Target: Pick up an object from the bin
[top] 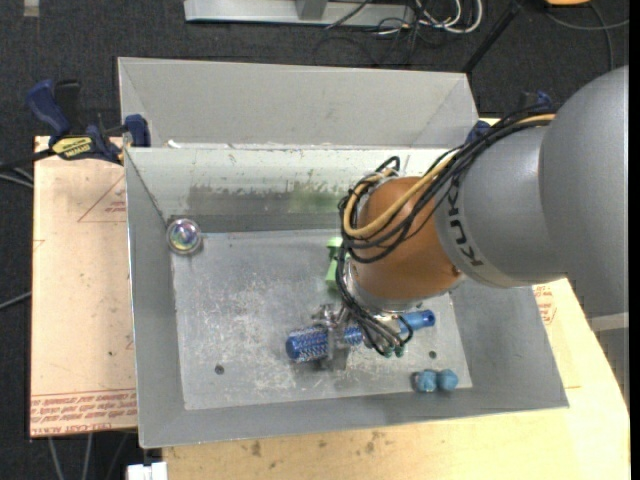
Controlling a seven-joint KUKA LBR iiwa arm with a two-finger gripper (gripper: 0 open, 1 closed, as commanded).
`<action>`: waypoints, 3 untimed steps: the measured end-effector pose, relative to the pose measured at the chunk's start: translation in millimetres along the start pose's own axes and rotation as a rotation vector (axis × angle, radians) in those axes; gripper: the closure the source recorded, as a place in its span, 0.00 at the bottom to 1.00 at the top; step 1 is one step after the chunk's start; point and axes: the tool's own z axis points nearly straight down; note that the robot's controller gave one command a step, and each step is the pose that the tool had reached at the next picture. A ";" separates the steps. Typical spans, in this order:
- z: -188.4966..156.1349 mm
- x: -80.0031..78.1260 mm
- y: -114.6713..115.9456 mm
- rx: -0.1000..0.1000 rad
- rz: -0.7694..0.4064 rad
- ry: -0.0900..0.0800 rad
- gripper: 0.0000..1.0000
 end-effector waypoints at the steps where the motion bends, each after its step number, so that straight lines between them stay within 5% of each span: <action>1: -19.6 -0.6 0.8 0.002 0.001 -0.002 1.00; 2: -31.2 -0.8 1.3 0.002 0.003 -0.001 1.00; 3: -132.4 -2.2 2.2 0.003 0.004 -0.008 1.00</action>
Offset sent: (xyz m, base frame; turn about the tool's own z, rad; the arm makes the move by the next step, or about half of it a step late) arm 0.0002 0.0001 0.0195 0.0000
